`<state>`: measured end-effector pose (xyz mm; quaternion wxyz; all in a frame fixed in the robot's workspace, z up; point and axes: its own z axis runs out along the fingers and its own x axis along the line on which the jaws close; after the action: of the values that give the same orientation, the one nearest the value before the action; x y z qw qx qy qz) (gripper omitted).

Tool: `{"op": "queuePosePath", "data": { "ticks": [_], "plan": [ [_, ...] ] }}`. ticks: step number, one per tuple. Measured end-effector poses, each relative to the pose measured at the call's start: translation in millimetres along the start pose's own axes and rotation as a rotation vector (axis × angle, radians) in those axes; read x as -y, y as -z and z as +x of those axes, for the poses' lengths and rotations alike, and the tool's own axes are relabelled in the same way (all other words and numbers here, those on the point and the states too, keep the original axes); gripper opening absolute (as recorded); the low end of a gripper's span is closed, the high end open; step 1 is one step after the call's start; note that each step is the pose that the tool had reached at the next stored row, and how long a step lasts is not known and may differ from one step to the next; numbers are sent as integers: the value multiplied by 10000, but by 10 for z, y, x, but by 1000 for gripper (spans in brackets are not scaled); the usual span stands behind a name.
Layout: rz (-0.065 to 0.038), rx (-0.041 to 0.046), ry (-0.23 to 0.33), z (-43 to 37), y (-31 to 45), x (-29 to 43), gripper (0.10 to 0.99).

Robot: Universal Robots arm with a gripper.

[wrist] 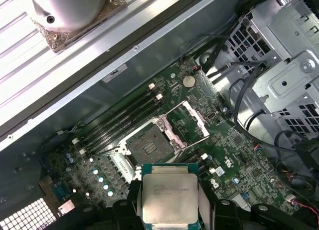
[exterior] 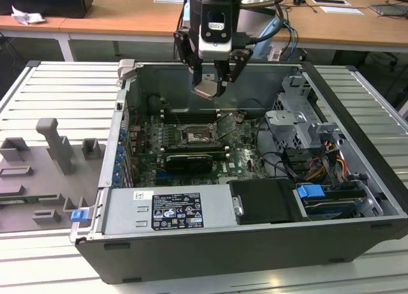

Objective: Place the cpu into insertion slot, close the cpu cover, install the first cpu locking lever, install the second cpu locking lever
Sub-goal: 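Place the cpu into insertion slot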

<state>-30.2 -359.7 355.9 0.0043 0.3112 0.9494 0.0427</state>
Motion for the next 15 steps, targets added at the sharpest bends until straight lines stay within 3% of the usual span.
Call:
{"op": "queuePosePath", "data": {
  "ticks": [15],
  "plan": [
    [-28,110,-1314,0,-11,1,537]
  ]
}}
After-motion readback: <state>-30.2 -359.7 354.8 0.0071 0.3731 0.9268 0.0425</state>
